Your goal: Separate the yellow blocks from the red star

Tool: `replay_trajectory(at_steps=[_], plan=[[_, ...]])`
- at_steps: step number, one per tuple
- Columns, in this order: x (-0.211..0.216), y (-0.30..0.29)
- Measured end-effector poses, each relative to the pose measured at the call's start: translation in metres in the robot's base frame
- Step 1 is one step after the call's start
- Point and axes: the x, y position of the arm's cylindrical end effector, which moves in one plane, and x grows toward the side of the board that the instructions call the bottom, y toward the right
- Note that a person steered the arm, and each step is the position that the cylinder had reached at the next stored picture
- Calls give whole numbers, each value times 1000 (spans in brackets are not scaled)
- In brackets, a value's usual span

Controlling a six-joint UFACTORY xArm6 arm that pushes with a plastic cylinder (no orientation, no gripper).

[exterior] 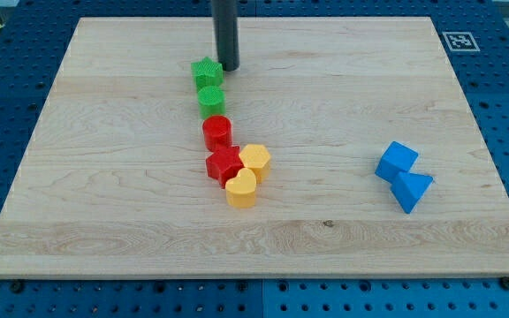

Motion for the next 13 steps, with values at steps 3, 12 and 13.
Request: replay_trajectory(at_steps=[3, 12, 13], plan=[[4, 99], [169, 52], [170, 70]])
